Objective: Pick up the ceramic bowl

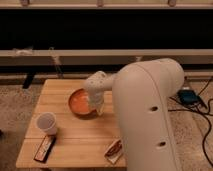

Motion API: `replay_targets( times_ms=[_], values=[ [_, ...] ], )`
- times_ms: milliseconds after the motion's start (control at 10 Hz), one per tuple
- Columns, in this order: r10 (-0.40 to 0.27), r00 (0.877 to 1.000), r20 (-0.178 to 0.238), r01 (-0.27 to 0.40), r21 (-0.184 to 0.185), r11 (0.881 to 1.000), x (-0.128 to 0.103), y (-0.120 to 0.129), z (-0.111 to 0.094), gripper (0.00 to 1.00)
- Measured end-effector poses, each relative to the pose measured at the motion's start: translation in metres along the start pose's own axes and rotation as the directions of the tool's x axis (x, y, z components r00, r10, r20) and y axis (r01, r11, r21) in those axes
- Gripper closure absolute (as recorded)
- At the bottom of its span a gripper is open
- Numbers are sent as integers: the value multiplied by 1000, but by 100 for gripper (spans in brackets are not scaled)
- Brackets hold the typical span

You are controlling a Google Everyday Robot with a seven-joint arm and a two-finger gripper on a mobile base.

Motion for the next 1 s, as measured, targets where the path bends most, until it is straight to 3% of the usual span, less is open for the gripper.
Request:
replay_targets(
  times_ms=[400,500,1000],
  values=[
    [13,1000,1,-13,20,1000,3,6,-3,99],
    [16,1000,-4,-16,27,1000,3,8,-7,100],
    [30,998,-53,-23,130,991,9,9,-60,100]
  ],
)
